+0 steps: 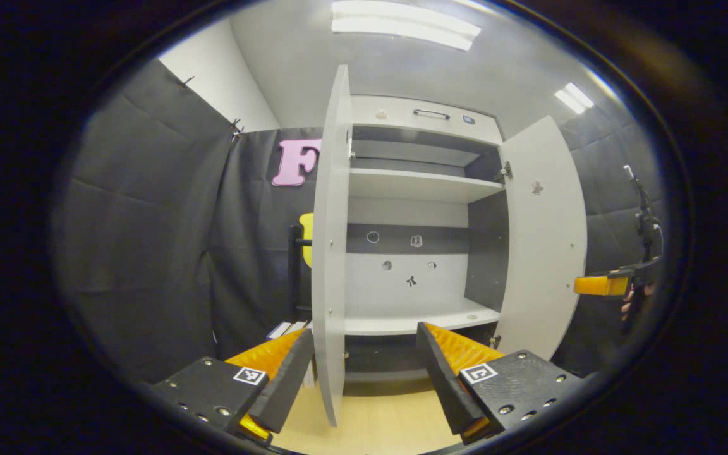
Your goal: Open the right door of the double-door shoe cabinet with the right hand, and open the left door with the left hand.
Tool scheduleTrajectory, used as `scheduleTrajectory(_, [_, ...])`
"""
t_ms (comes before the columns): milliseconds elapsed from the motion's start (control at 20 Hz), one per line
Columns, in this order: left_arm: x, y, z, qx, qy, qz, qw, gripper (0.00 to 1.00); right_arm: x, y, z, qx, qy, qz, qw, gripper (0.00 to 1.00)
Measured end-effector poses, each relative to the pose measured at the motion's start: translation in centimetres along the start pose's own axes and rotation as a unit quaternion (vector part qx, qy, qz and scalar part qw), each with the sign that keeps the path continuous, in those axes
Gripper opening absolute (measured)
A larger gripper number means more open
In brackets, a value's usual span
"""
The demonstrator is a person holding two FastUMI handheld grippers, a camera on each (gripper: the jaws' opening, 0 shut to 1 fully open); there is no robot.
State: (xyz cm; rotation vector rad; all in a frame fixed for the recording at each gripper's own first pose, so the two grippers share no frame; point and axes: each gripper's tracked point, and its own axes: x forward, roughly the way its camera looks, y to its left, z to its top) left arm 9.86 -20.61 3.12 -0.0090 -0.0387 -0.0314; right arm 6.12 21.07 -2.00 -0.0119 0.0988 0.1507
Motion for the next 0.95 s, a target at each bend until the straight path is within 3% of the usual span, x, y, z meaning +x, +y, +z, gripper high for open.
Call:
scheduleTrajectory(550, [-0.7,2.2,1.0,0.000,-0.026,0.010,1.000,0.95,0.8,1.4,-0.1,-0.006,-0.010,-0.003,1.000,0.95])
scheduleTrajectory(850, [-2.4,3.3,-0.4,-0.003,-0.020,0.019,1.000,0.95,1.1,2.2,-2.9,-0.006,0.002,-0.020,1.000,0.92])
scheduleTrajectory(950, [-2.9,3.7,-1.9,0.005,-0.002,0.031,0.999,0.95,0.9,2.4,-4.2,-0.009,0.008,-0.032,0.999,0.96])
